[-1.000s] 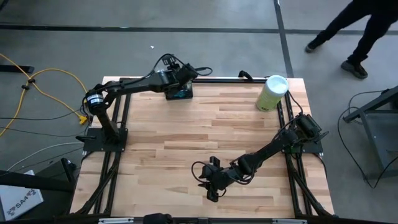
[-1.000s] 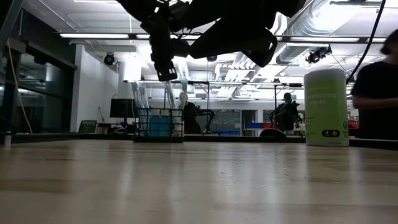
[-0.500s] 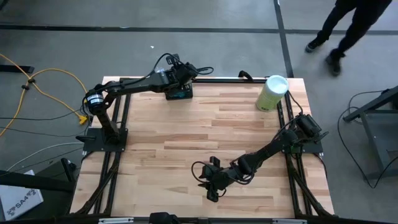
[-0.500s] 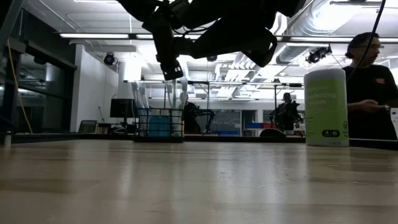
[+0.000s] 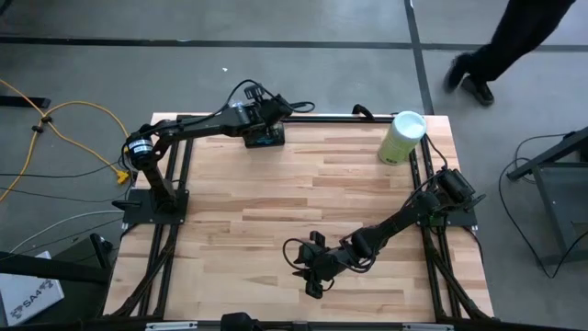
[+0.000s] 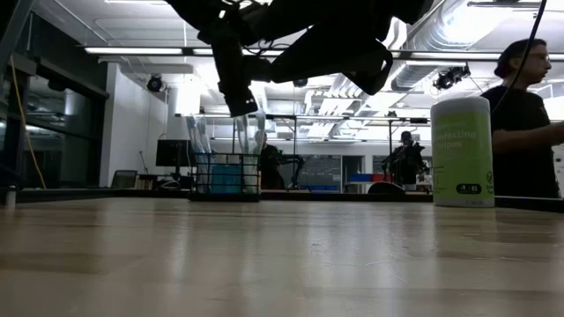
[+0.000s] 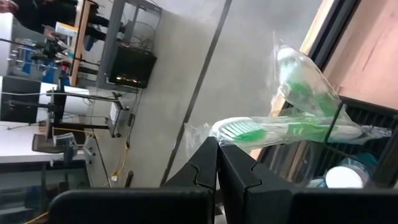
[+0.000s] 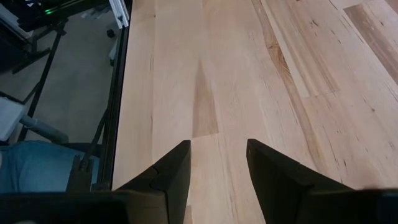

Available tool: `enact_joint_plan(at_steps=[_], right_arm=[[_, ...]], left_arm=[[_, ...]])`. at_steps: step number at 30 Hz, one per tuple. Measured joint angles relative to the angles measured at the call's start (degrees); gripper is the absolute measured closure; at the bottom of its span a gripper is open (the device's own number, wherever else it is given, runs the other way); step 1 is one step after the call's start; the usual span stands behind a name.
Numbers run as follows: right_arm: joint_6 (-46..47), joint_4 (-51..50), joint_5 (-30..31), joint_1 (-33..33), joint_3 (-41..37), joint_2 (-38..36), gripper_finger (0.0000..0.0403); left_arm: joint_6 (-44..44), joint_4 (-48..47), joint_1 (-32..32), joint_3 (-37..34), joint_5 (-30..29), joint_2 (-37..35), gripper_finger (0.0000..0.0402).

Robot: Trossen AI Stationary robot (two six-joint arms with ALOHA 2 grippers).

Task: Pick & Place toothbrushing station
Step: Put the green toothbrush into the wire organizer, then return to Home Position

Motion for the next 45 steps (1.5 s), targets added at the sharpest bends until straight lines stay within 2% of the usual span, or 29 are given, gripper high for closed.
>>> enact_joint_plan(at_steps=[11,23,31,35,45], right_arm=[[1.0,0.0,0.0,0.0,0.0,0.0,0.0255],[1.1,0.0,0.0,0.0,0.0,0.0,0.0255],[1.1,0.0,0.0,0.0,0.0,0.0,0.0255],[1.1,0.0,0.0,0.0,0.0,0.0,0.0255],[1.1,0.0,0.0,0.4,0.0,0.0,0.0255]], left_arm=[[-0.2,-0.7,0.0,0.0,3.0,0.0,0.0401],[-0.2,-1.1,0.0,0.0,3.2,0.0,0.04],[0.3,-1.8,-1.3,0.0,3.1,0.0,0.037],[2.3,-1.7,-2.5,0.0,0.0,0.0,0.0355],[2.6,-1.3,-5.1,0.0,-0.7,0.0,0.0347]])
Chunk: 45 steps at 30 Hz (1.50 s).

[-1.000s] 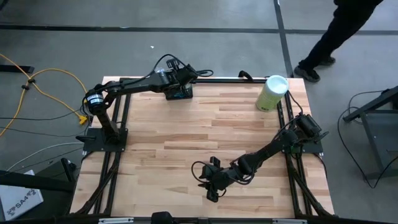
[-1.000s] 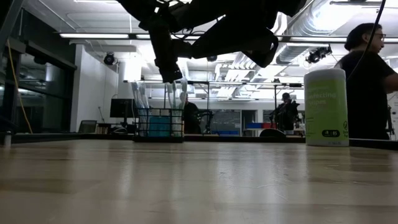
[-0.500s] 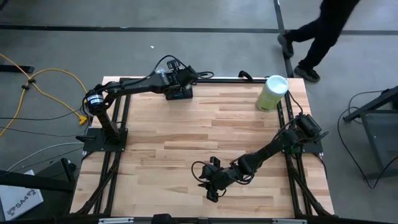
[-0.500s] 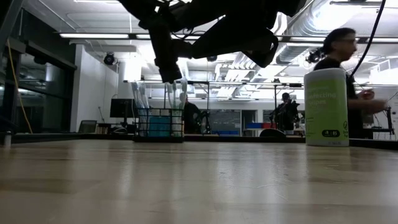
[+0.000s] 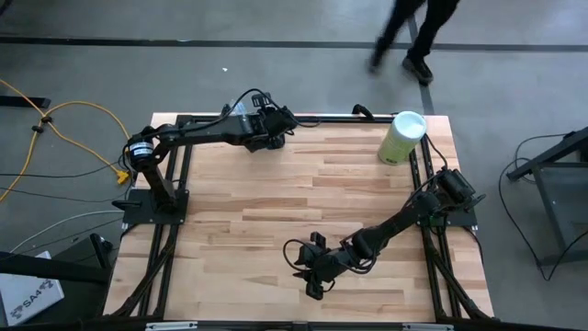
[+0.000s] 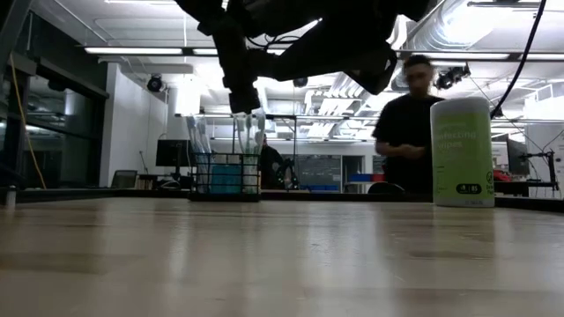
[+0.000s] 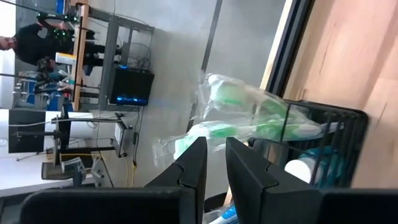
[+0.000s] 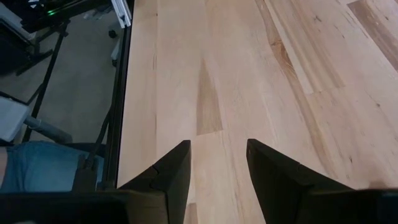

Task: Pick & Place toothbrushing station
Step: Return to Home Position

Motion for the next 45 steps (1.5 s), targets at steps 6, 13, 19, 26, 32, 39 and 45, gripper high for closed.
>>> enact_joint_plan(at_steps=[6,13,19,26,32,39,45], right_arm=[[0.2,0.0,0.0,0.1,0.0,0.0,0.0255],[0.2,-0.1,0.0,0.1,0.0,0.0,0.0255],[0.2,-0.4,0.0,0.1,0.0,0.0,0.0255],[0.2,-0.4,0.0,0.1,0.0,0.0,0.0255],[0.2,-0.4,-0.3,0.4,0.0,0.0,0.0255],[0.2,-0.5,-1.6,0.3,0.0,0.0,0.0255],[0.2,-0.6,-3.4,0.4,0.0,0.0,0.0255]], left_arm=[[0.2,0.0,-0.8,0.0,0.0,-0.1,0.0347],[0.6,0.0,-0.8,0.0,-1.6,-2.3,0.0347],[0.3,-0.1,-2.2,0.0,-1.4,-5.3,0.0347],[-6.9,-3.8,-7.0,0.0,-1.6,-6.4,0.0348],[-12.1,-8.9,-12.8,0.0,-1.7,-6.4,0.0348],[-12.7,-9.3,-18.9,0.0,-3.3,-6.4,0.0349],[-11.4,-9.7,-23.5,0.0,-15.1,-6.4,0.0349]])
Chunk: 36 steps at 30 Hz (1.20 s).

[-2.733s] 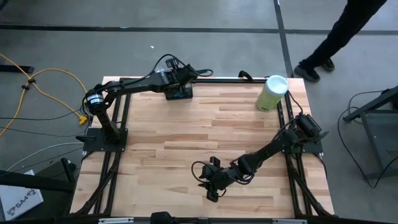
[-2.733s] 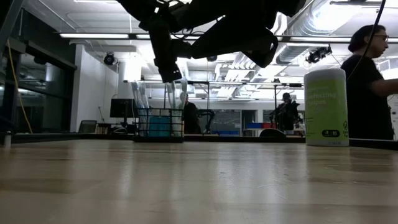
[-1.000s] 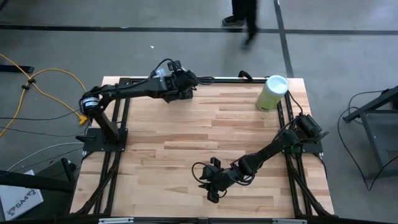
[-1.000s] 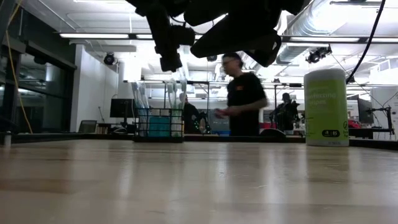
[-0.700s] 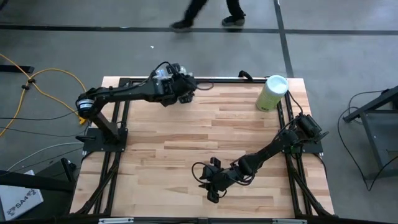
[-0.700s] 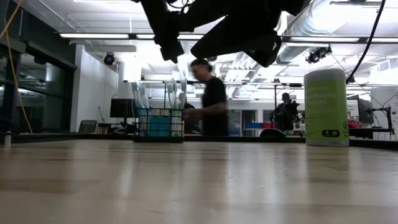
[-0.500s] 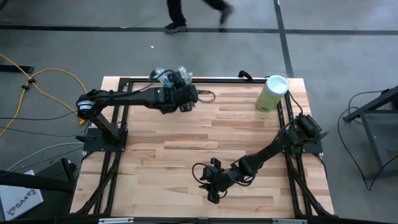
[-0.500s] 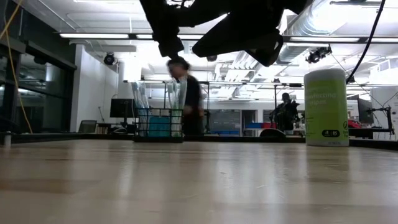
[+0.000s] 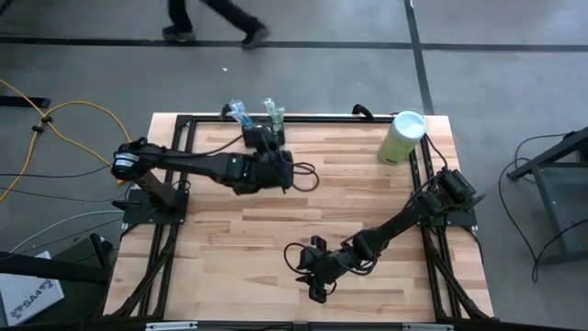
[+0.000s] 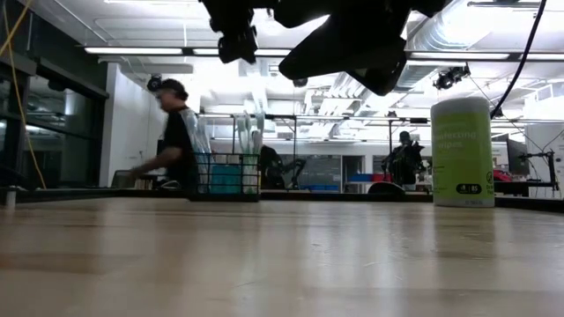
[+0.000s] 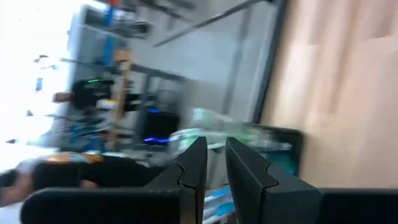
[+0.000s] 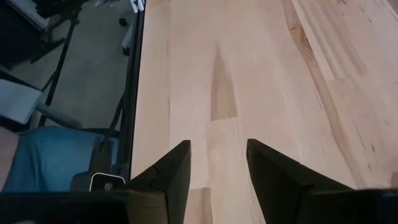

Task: Pick & Place toothbrushing station
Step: Return to Home Position

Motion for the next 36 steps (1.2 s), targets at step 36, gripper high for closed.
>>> enact_joint_plan(at_steps=[36], right_arm=[[-3.8,-2.8,-4.3,3.0,-0.1,-3.7,0.0255]], left_arm=[[-21.9,-8.3,-15.6,-3.0,37.9,-5.0,0.0349]])
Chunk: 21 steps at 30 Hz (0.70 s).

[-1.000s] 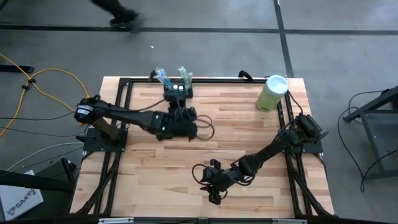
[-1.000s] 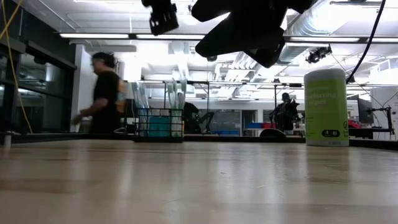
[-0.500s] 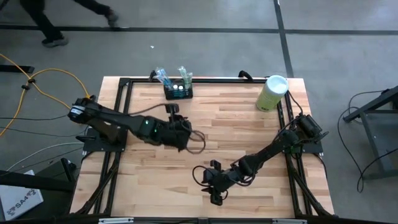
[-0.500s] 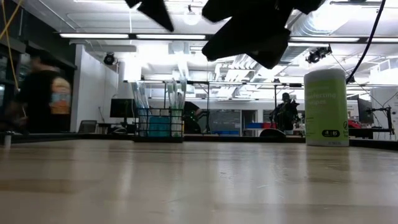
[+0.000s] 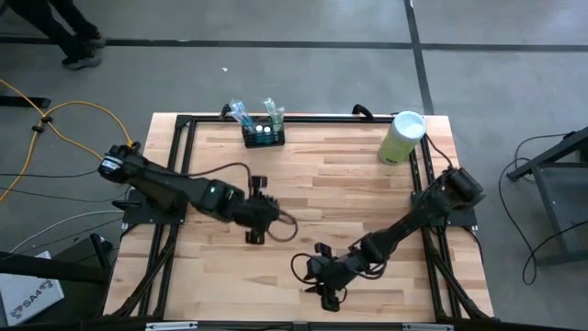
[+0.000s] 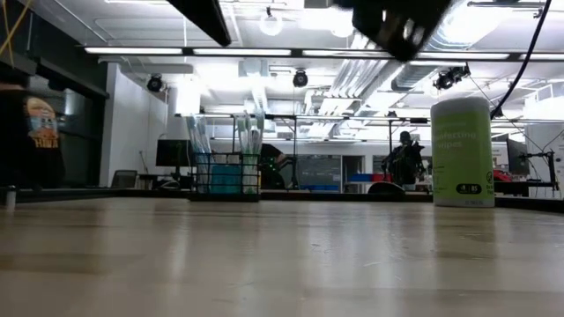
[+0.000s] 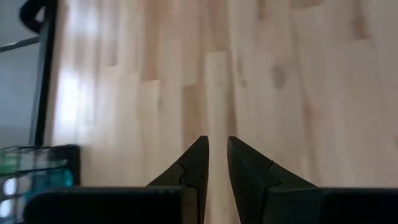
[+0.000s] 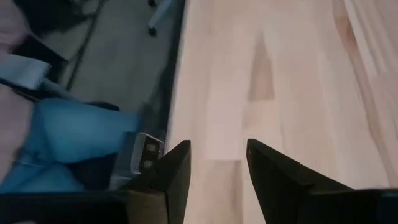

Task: Pick & Place toothbrushing station
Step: Return to Home Position

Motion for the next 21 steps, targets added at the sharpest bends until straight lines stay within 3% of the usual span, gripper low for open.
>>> enact_joint_plan(at_steps=[5,11,15,21], right_arm=[[-3.1,-2.7,0.5,0.9,0.1,-6.0,0.0255],[-8.5,-2.8,0.9,0.7,-2.1,-13.2,0.0255],[-8.6,-1.4,1.5,-1.3,-8.7,-18.7,0.0255],[-8.8,10.5,-1.3,-6.5,-24.3,-30.5,0.0255]], left_arm=[[-0.5,4.9,-3.1,-4.3,0.1,-2.5,0.0349],[-1.2,15.9,-3.8,-16.7,2.6,-12.3,0.0349],[-2.8,23.2,-3.8,-25.8,6.8,-19.2,0.0349],[-6.7,29.3,-4.9,-34.8,8.9,-25.2,0.0349]])
